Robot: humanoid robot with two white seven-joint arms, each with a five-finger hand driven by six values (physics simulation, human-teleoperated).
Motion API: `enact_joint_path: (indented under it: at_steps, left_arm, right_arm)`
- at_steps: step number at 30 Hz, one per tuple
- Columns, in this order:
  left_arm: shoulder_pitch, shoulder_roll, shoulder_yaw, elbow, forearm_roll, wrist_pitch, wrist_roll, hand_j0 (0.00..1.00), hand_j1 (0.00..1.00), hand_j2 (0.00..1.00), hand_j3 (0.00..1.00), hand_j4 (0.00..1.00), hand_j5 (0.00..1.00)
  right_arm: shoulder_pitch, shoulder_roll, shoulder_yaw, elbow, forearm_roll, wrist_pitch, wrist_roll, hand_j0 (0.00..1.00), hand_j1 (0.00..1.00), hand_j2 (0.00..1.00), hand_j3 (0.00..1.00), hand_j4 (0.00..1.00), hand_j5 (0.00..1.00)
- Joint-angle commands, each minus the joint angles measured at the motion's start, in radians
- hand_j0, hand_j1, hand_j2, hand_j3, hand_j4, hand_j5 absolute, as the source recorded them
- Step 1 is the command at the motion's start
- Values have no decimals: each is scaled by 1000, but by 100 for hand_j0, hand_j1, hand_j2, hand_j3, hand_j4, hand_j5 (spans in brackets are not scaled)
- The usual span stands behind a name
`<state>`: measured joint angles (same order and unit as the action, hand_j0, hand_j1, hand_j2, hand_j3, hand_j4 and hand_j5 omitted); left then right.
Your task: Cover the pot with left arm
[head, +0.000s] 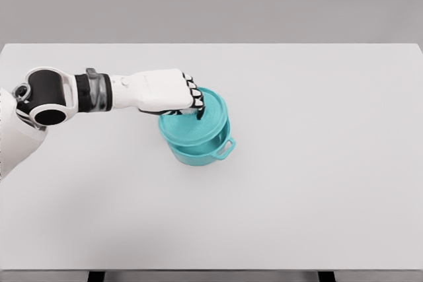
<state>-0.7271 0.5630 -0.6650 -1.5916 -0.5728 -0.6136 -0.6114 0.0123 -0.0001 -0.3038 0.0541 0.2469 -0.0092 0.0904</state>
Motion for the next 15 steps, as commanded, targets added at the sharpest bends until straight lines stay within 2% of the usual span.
enact_joint_path:
  at_steps: [1, 7, 15]
  left_arm:
    - [0, -17, 1, 9, -10, 3, 1, 53, 53, 53, 53, 53, 53]
    - [11, -37, -1, 24, -50, 3, 1, 54, 54, 54, 54, 54, 54]
    - [17, -46, -13, 22, -55, 3, 1, 55, 55, 55, 55, 55, 55]
  right_arm:
    - [0, 0, 0, 0, 0, 0, 0, 100, 100, 100, 100, 100, 100]
    - [0, 0, 0, 0, 0, 0, 0, 100, 100, 100, 100, 100, 100]
    - [0, 0, 0, 1, 0, 0, 0, 100, 100, 100, 100, 100, 100]
